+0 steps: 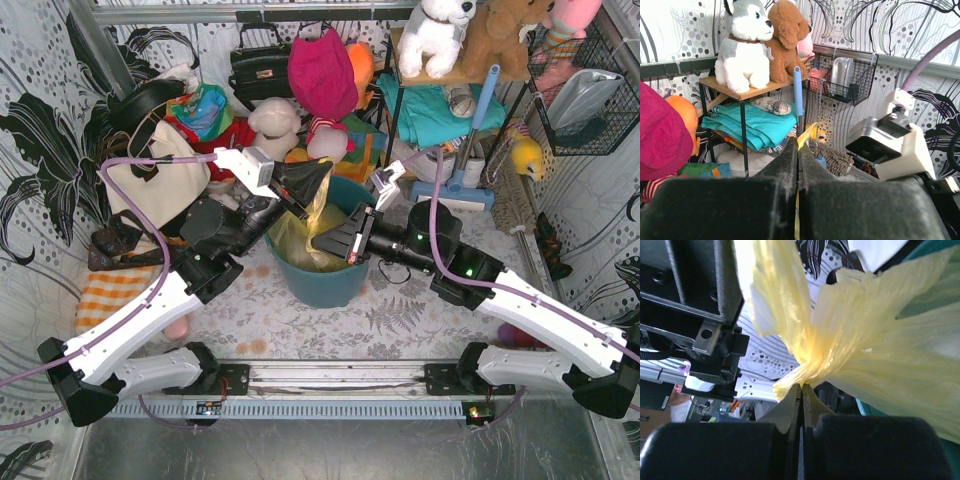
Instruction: Tie the trash bag
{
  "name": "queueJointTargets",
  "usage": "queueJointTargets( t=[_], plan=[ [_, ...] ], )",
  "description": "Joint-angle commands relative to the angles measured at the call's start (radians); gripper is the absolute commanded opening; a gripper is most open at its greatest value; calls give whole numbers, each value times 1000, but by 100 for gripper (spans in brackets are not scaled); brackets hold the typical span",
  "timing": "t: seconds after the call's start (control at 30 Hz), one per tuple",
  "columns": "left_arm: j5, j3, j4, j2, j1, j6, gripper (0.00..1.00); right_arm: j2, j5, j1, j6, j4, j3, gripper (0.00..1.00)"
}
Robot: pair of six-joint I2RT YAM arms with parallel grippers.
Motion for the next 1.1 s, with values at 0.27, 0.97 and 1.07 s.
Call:
queueJointTargets(
  t=[0.27, 0.97, 1.07],
  plan=[
    [3, -11, 19, -32, 4, -11, 0, 102, 428, 190, -324, 323, -55, 0],
    [176, 21, -57, -35, 4, 2, 0, 161, 926, 206, -511, 558, -154, 0],
    [184, 22, -53, -30, 4, 0, 0, 171, 946, 205, -562, 658, -167, 0]
  ],
)
